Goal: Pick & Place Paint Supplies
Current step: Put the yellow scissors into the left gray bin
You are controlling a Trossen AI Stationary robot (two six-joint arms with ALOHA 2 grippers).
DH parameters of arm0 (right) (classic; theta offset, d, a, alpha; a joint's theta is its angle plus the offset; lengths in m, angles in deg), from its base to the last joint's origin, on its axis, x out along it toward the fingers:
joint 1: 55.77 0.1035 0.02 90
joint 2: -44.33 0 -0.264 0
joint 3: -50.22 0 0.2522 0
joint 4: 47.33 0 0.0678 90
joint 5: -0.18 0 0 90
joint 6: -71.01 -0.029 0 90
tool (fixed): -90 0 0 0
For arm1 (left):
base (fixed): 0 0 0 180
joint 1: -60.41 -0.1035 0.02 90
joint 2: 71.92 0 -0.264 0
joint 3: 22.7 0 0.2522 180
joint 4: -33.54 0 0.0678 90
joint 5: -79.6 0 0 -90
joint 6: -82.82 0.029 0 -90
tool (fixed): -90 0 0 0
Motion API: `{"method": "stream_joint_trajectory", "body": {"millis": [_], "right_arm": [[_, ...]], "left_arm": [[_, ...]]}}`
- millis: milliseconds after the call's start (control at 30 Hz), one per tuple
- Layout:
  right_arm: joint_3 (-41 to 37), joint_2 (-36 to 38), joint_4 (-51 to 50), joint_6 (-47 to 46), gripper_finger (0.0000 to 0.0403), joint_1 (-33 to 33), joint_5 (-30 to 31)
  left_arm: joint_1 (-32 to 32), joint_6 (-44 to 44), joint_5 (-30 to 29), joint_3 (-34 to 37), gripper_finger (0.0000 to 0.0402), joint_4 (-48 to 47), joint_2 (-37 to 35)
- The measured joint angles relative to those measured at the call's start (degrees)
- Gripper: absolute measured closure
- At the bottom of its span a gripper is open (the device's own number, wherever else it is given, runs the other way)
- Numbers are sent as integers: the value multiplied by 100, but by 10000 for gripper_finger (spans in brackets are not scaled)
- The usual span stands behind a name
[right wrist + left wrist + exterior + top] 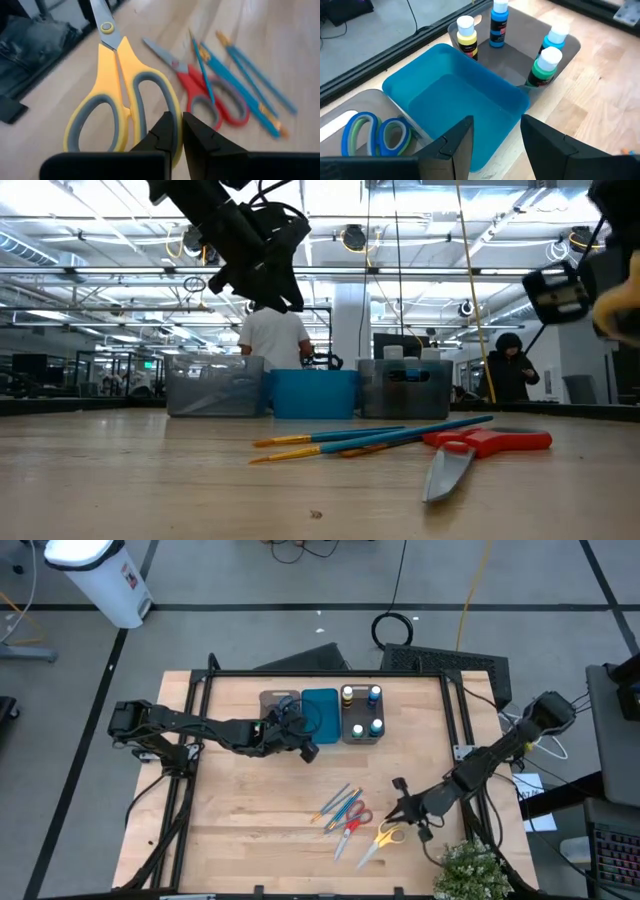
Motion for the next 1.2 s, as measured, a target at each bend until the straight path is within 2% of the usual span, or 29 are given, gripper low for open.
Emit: {"method": "stream_joint_trajectory", "body": {"millis": [133,267,367,533,733,933,1067,1200], "right_arm": [[0,89,268,865,393,-54,33],[5,109,345,1867,393,-188,586],[5,111,415,2597,392,-354,1091],[6,115,828,3680,392,-787,1852],[7,115,1364,4866,391,-1213,2565],[8,115,1883,5548,391,-1608,2642],[9,115,1949,5737,391,-1829,2742],[9,97,1967,5753,390,-1973,2725]], "left_arm": [[4,-156,44,0,229,116,0],[2,-847,258,-2,229,287,-2],[-2,-1252,771,-2,229,367,-2],[59,-1159,1827,-2,229,853,-2],[285,-826,1972,-2,229,1349,-2],[380,-660,2109,-2,229,1365,-2],[380,-644,2319,-2,229,1371,5],[380,-509,2629,-2,229,1760,227]]}}
